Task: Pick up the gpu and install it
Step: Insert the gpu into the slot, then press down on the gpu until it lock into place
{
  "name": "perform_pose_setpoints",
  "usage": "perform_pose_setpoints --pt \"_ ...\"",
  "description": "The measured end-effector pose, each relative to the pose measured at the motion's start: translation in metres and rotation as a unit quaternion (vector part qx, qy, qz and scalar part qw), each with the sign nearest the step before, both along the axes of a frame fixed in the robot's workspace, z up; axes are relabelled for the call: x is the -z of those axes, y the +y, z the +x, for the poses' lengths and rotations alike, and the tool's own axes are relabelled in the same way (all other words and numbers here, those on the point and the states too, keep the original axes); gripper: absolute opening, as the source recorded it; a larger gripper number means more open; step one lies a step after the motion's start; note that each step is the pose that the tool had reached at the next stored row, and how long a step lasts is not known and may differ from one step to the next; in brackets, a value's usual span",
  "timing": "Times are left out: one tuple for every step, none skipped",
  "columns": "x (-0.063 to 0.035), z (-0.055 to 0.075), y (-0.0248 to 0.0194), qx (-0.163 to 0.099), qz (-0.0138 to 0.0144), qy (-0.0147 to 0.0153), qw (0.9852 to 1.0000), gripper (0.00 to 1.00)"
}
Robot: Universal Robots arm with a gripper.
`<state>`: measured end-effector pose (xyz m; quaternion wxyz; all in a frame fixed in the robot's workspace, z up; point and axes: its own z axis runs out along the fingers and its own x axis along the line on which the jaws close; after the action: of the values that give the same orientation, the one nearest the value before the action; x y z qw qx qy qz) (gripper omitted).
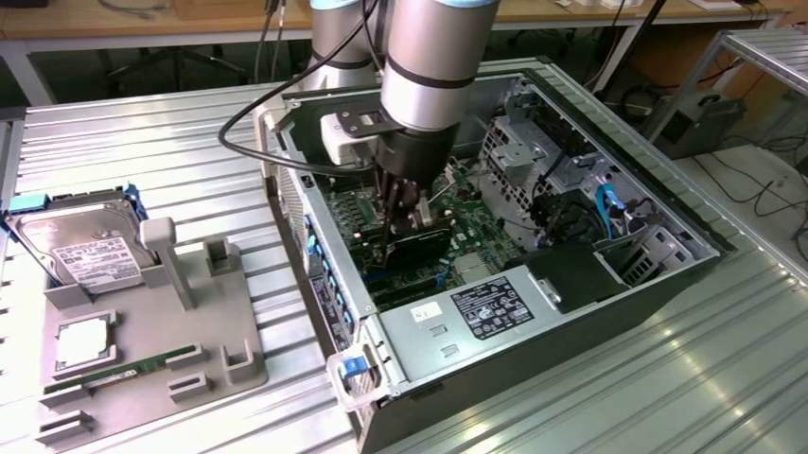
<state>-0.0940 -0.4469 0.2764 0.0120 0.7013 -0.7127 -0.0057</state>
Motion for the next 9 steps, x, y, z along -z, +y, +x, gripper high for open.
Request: perform_pose_setpoints --pt "0.0013 -0.0001 0.0000 0.000 -0.0001 0.0000 1.0000 0.11" --pt "0.0027 -0.0002 0.0000 0.000 -0.0002 0.0000 1.0000 0.11" --pt "0.0042 -0.0004 0.0000 0.000 -0.0006 0.0001 1.0000 0.11" --pt "0.0054 -0.0005 -0.0001 0.000 -0.0008 0.0002 1.0000 0.11" --pt "0.0066 -0.0006 -0.0001 0.000 -0.0010 0.0003 1.0000 0.11" --pt "0.0073 -0.0006 -0.0001 0.000 -0.0010 0.0003 1.0000 0.11" --pt "0.0080 -0.0005 -0.0001 -0.001 -0.0010 0.0002 1.0000 0.11" --pt "0.0084 -0.0006 0.0000 0.000 -0.0009 0.0001 1.0000 0.11" --pt "0.0086 -0.0005 0.0000 -0.001 -0.0008 0.0001 1.0000 0.11"
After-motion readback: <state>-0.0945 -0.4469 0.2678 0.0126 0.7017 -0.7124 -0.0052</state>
